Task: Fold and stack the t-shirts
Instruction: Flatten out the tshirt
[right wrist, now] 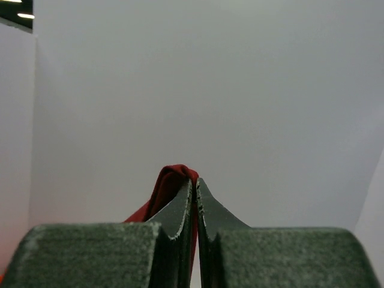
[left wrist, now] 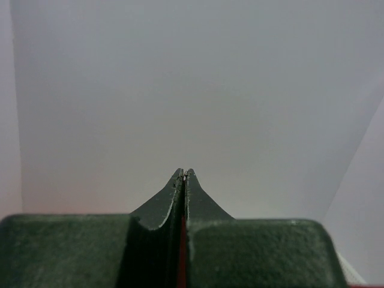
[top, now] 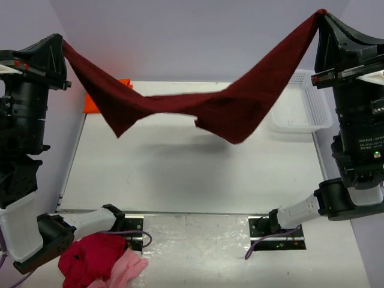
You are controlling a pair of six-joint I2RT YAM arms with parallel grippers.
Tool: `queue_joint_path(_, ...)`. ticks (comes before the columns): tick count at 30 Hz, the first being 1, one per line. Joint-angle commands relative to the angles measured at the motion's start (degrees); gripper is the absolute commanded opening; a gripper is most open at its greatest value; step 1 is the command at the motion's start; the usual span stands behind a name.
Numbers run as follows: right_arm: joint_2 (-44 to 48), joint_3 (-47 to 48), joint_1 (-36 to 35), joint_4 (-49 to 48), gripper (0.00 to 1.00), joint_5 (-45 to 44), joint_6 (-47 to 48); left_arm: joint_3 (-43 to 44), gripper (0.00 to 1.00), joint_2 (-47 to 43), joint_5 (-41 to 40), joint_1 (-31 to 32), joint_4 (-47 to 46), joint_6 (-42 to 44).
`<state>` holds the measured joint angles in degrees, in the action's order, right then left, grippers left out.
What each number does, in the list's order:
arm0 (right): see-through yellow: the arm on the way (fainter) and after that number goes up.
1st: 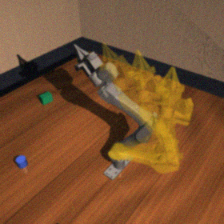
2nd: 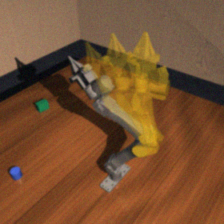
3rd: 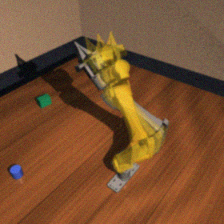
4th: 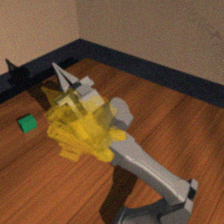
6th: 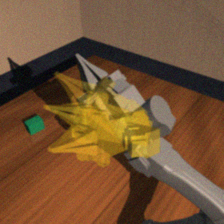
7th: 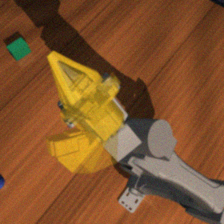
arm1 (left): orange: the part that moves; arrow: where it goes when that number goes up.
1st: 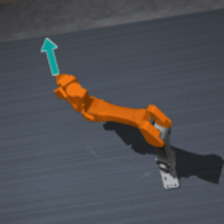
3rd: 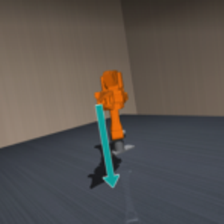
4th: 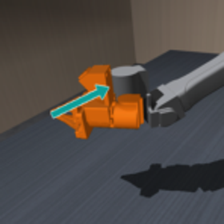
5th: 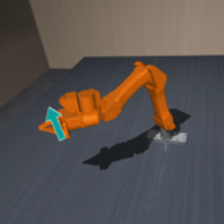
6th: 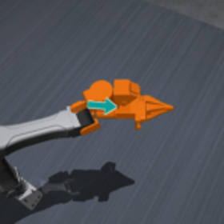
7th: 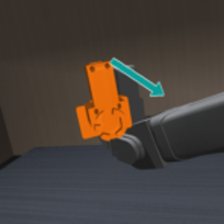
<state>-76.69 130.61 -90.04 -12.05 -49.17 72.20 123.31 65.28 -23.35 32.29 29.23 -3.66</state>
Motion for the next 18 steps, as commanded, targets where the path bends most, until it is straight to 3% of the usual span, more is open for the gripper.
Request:
queue_joint_path(1, -2.8, 0.2, -1.7, -9.0, 0.0, -4.5, 10.3, 1.6, 0.0, 2.1, 2.7, 0.1, 3.7, -2.4)
queue_joint_path(6, -4.1, 4.0, 1.5, -4.5, 0.0, -0.8, 6.7, 4.5, 0.0, 6.7, 2.1, 0.1, 5.4, -2.5)
queue_joint_path(8, -4.8, 6.6, 6.9, 6.0, 0.0, 0.8, -2.5, 2.6, 0.0, 8.7, -0.4, 0.1, 5.2, -2.3)
queue_joint_path(9, -5.5, 7.9, 14.6, 10.2, 0.0, 3.2, -7.1, 0.7, 0.0, 10.8, -2.1, 0.0, 3.8, -1.9)
queue_joint_path(11, -5.7, 7.2, 22.9, 22.2, 0.0, 6.7, -21.3, -4.8, 0.0, 15.6, -7.8, -0.3, 2.4, -1.7)
queue_joint_path(12, -6.3, 5.5, 30.7, 25.5, 0.0, 10.6, -26.1, -6.6, 0.0, 17.5, -8.1, -2.6, 2.7, -2.7)
queue_joint_path(13, -6.6, 4.0, 34.2, 30.7, 0.0, 12.7, -34.2, -8.8, 0.0, 19.3, -7.2, -4.2, 2.5, -4.5)
queue_joint_path(14, -7.2, 2.1, 40.8, 33.0, 0.0, 14.7, -37.8, -13.8, 0.0, 22.7, -4.4, -6.2, 2.1, -8.9)
queue_joint_path(16, -8.8, -5.6, 47.4, 35.2, 0.0, 22.2, -47.1, -24.2, 0.0, 26.4, -2.6, -10.5, -1.2, -12.9)
queue_joint_path(18, -11.0, -13.8, 56.0, 35.2, 0.0, 27.6, -52.4, -29.2, 0.0, 29.1, -3.1, -13.4, -5.6, -14.0)
